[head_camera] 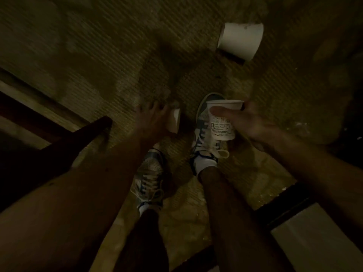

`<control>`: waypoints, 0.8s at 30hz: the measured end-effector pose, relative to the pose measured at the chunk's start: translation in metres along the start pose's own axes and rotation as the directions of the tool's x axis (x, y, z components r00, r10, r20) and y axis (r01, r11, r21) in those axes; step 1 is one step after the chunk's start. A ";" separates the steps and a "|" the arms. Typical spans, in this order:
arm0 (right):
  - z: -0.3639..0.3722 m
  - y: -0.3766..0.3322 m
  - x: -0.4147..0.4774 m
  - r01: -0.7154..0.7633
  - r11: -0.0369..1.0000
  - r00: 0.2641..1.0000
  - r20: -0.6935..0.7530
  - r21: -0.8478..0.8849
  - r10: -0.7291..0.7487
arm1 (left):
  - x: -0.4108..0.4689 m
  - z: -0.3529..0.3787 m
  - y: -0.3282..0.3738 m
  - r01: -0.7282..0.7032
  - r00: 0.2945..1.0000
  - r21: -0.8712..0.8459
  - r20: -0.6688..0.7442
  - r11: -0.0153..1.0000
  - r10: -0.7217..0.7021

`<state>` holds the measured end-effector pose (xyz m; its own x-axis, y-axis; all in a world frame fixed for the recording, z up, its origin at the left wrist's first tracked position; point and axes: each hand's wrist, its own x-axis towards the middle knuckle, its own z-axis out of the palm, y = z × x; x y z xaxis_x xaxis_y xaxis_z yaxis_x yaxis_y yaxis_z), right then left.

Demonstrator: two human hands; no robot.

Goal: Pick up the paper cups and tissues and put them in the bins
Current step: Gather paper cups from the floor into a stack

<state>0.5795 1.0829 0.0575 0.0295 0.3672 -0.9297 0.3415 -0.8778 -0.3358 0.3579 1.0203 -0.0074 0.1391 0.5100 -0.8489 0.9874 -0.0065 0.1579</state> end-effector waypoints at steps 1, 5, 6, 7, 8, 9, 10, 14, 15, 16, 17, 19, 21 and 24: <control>-0.007 -0.005 0.002 0.006 1.000 1.000 0.001 0.002 -0.006 | 0.000 0.001 0.001 0.022 1.000 -0.030 0.010 0.999 -0.022; -0.030 -0.033 0.006 0.025 0.999 0.995 -0.098 0.044 -0.020 | 0.002 -0.012 0.009 0.143 0.990 -0.404 0.052 0.904 -0.133; -0.035 -0.041 0.008 0.038 0.996 0.989 -0.142 0.079 -0.026 | 0.004 -0.022 0.013 0.185 0.981 -0.588 0.067 0.787 -0.180; -0.039 -0.049 0.010 0.048 0.991 0.984 -0.176 0.122 -0.026 | 0.006 -0.035 0.018 0.229 0.968 -0.761 0.112 0.607 -0.224; -0.044 -0.057 0.013 0.052 0.986 0.981 -0.192 0.161 -0.021 | 0.009 -0.050 0.025 0.256 0.955 -0.882 0.167 0.397 -0.244; -0.047 -0.064 0.016 0.053 0.980 0.981 -0.193 0.191 -0.015 | 0.015 -0.065 0.031 0.272 0.945 -0.937 0.218 0.220 -0.242; -0.049 -0.071 0.020 0.052 0.976 0.981 -0.192 0.211 -0.011 | 0.023 -0.079 0.037 0.271 0.942 -0.959 0.248 0.078 -0.225; -0.050 -0.082 0.040 0.059 0.964 0.983 -0.184 0.260 -0.010 | 0.053 -0.127 0.059 0.115 0.984 -0.975 0.139 -0.190 -0.115; -0.049 -0.083 0.043 0.059 0.963 0.986 -0.167 0.261 -0.015 | 0.059 -0.134 0.063 0.090 0.992 -0.976 0.106 -0.201 -0.074; -0.049 -0.083 0.047 0.055 0.965 0.989 -0.150 0.255 -0.017 | 0.063 -0.141 0.067 0.077 0.996 -0.978 0.086 -0.196 -0.037; -0.050 -0.082 0.049 0.049 0.968 0.991 -0.135 0.247 -0.015 | 0.066 -0.144 0.071 0.071 0.997 -0.980 0.074 -0.185 -0.010; -0.052 -0.078 0.056 0.059 0.969 0.994 -0.103 0.239 -0.035 | 0.070 -0.148 0.079 0.071 0.997 -0.987 0.067 -0.147 0.028; -0.054 -0.076 0.059 0.058 0.960 0.998 -0.048 0.274 -0.046 | 0.070 -0.149 0.086 0.083 0.995 -0.993 0.078 -0.082 0.059; -0.057 -0.076 0.049 0.063 0.953 0.998 -0.047 0.296 -0.052 | 0.059 -0.151 0.090 0.090 0.994 -0.992 0.084 -0.087 0.063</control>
<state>0.6088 1.1848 0.0457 0.0558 0.4259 -0.9031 0.0490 -0.9045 -0.4236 0.4436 1.1794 0.0329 0.2071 0.4343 -0.8767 -0.1480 0.8997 0.4107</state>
